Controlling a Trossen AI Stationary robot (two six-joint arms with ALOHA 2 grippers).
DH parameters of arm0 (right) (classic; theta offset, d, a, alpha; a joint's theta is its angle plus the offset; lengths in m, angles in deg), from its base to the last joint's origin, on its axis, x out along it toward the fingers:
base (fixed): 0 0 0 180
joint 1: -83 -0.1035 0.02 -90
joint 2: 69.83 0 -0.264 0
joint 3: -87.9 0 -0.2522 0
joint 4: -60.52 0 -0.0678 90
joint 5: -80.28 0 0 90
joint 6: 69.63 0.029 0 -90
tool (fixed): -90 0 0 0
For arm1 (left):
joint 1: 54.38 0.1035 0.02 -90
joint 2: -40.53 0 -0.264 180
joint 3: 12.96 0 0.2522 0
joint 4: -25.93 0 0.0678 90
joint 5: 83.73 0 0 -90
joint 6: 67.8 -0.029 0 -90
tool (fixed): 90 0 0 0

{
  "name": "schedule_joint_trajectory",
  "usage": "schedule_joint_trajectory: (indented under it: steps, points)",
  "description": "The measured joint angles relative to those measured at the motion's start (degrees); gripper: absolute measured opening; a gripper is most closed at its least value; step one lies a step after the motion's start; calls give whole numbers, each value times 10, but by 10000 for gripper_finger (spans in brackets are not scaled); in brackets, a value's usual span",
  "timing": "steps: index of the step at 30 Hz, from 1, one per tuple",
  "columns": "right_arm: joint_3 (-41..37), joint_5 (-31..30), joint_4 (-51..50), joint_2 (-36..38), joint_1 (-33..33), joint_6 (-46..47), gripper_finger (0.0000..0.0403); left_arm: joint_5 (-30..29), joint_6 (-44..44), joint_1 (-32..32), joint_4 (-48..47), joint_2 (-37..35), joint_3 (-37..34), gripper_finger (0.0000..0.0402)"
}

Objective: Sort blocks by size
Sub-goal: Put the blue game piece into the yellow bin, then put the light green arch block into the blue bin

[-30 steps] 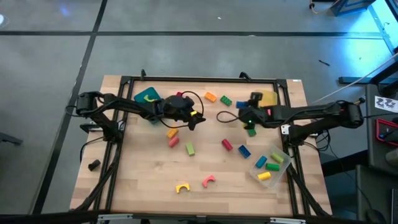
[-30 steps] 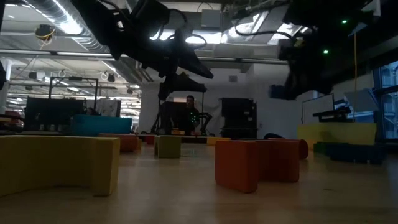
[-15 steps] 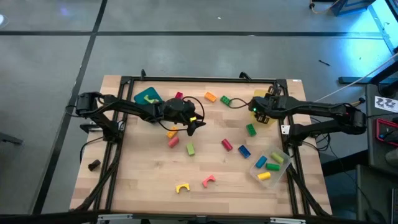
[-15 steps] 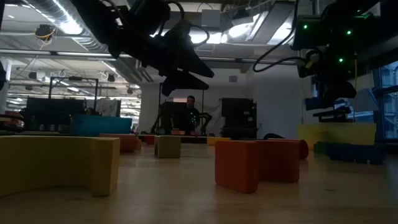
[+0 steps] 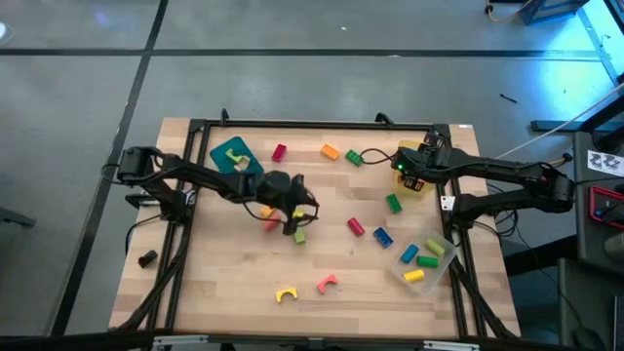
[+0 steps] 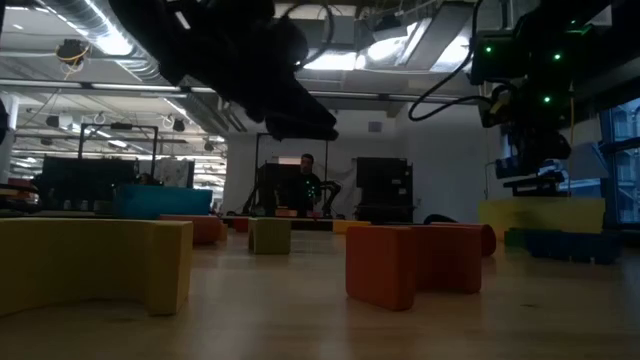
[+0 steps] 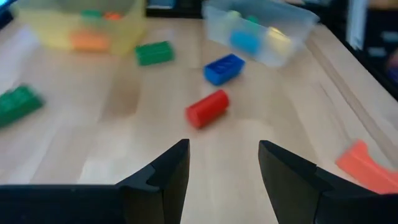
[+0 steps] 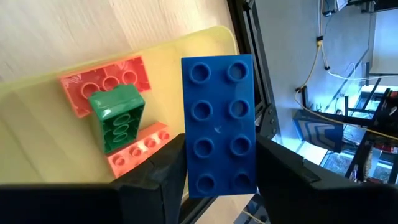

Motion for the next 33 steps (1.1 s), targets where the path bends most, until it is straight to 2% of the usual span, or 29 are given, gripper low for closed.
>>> schedule_joint_trajectory:
  steps: [6, 21, 27, 33]
  points:
    - [0, 0, 0, 0, 0, 12, 172, 0, -64, -36, 2, 0, 0, 175]
    - [0, 5, 11, -1, -1, 15, 173, -3, -100, -54, 6, 0, 0, 175]
    - [0, 7, 21, -1, -1, 15, 173, -2, -198, -54, -55, 0, 0, 175]
    - [0, 56, 43, -1, -1, 15, 172, -2, -322, -54, -112, 0, 0, 175]
